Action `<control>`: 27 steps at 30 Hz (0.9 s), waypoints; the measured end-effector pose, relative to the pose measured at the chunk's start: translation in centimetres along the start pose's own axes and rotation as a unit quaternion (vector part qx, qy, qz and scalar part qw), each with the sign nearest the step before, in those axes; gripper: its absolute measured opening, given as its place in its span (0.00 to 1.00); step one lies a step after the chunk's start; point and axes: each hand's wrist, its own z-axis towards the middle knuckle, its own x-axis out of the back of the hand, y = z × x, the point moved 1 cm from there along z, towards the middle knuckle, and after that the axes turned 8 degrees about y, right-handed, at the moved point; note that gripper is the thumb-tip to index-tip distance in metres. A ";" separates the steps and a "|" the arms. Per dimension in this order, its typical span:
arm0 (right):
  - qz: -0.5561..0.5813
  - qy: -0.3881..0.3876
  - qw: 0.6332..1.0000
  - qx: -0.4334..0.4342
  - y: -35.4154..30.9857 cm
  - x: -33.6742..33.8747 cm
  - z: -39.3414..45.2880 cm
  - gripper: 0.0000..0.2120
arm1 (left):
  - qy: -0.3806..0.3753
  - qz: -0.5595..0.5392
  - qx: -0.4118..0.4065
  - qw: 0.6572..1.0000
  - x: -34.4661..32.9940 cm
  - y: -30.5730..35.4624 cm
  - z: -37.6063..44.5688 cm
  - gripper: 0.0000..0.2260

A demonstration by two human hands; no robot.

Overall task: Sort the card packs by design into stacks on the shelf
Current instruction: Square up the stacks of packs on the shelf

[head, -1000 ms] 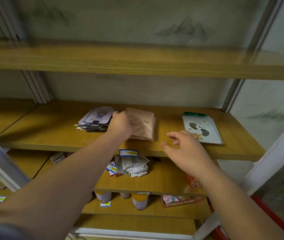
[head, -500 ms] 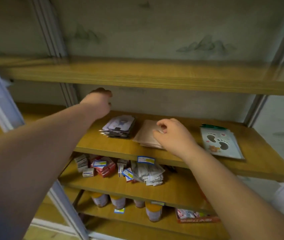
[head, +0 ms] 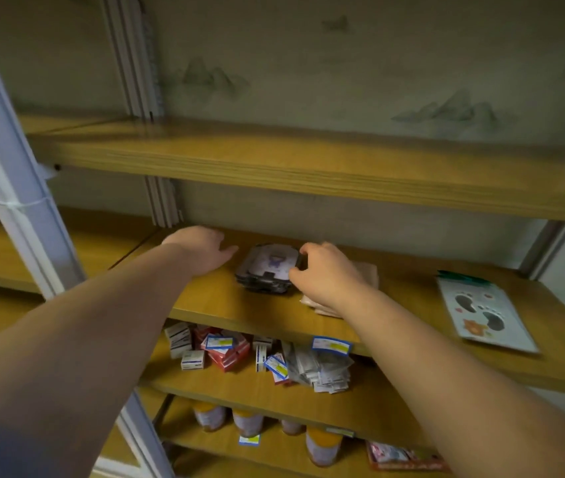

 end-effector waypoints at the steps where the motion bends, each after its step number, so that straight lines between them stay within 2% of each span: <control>1: -0.007 -0.002 1.000 -0.014 -0.3 -0.6 0.6 0.27 | -0.008 -0.013 0.008 1.000 -0.8 -0.1 0.4 0.32; 4: -0.001 -0.019 0.997 -0.074 -1.4 -2.8 2.4 0.27 | -0.045 -0.055 0.009 0.997 -2.6 0.2 1.6 0.37; 7: 0.020 -0.061 0.991 -0.119 -2.5 -4.8 4.3 0.24 | -0.075 -0.113 0.006 0.991 -3.7 1.4 2.6 0.41; 10: 0.067 -0.076 0.979 -0.175 -3.6 -5.9 5.5 0.22 | -0.138 -0.170 -0.011 0.976 -4.6 3.4 2.6 0.43; 13: 0.084 -0.064 0.970 -0.217 -3.9 -6.6 5.9 0.23 | -0.154 -0.242 -0.018 0.958 -5.1 4.8 2.1 0.40; 15: 0.128 -0.042 0.959 -0.249 -3.5 -7.1 6.1 0.21 | -0.156 -0.304 -0.019 0.939 -5.1 5.4 2.3 0.34; 17: 0.200 -0.027 0.936 -0.288 -3.2 -7.2 6.1 0.17 | -0.175 -0.418 0.011 0.891 -4.8 5.9 2.4 0.24; 20: 0.289 -0.020 0.896 -0.335 -3.0 -7.5 5.9 0.15 | -0.192 -0.598 0.162 0.761 -4.9 6.3 2.9 0.12; 22: 0.321 -0.009 0.881 -0.348 -2.8 -7.9 5.8 0.21 | -0.229 -0.651 0.241 0.682 -4.8 5.8 3.4 0.10; 23: 0.328 -0.005 0.877 -0.350 -2.7 -8.2 5.7 0.26 | -0.248 -0.665 0.259 0.656 -4.8 5.4 3.8 0.10; 25: 0.352 -0.001 0.870 -0.345 -2.5 -8.7 5.4 0.35 | -0.267 -0.674 0.266 0.635 -5.0 4.5 4.2 0.13; 27: 0.388 0.007 0.865 -0.317 -2.7 -9.2 4.8 0.34 | -0.269 -0.658 0.240 0.661 -5.3 4.1 4.2 0.16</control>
